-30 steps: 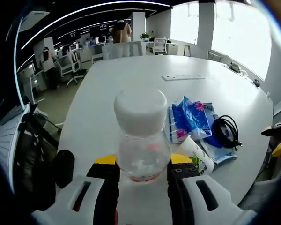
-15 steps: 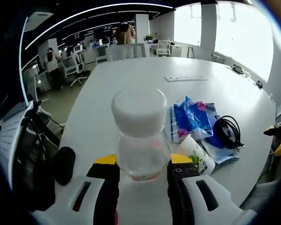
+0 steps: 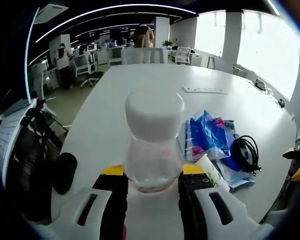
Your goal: Arrange the tabletop items into an orderly group along one side of the table until the central work area is clear of visible clutter.
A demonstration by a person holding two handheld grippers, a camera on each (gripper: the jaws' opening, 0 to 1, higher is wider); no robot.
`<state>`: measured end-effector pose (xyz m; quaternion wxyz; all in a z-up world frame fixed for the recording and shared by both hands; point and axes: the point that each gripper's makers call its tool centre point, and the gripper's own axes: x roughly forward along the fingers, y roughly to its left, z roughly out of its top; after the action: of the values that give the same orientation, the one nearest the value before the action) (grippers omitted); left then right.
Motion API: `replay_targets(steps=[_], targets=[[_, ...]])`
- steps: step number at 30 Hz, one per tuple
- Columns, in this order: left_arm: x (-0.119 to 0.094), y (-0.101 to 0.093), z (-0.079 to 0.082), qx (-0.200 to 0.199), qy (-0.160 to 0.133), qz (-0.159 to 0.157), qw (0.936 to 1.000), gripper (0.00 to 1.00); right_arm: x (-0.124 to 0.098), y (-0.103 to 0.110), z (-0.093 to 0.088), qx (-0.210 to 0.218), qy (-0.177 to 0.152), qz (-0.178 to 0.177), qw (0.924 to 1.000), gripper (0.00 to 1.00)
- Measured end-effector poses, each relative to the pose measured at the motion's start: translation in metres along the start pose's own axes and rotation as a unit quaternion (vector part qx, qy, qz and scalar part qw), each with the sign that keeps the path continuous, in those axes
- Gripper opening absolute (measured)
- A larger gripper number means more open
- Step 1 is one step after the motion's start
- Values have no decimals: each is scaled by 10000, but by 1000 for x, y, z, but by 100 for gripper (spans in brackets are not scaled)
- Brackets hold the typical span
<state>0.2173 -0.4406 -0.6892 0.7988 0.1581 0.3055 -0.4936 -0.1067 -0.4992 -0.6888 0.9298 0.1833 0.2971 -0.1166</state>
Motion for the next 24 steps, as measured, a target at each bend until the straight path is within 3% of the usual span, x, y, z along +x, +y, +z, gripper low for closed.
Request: replay_targets(steps=[12, 24], targets=[[25, 2, 21, -159, -35, 79, 9998, 38, -6, -6, -11, 60, 121, -35, 9999, 63], [39, 11, 34, -204, 1, 101, 9997, 38, -6, -10, -8, 93, 115, -57, 9999, 63]])
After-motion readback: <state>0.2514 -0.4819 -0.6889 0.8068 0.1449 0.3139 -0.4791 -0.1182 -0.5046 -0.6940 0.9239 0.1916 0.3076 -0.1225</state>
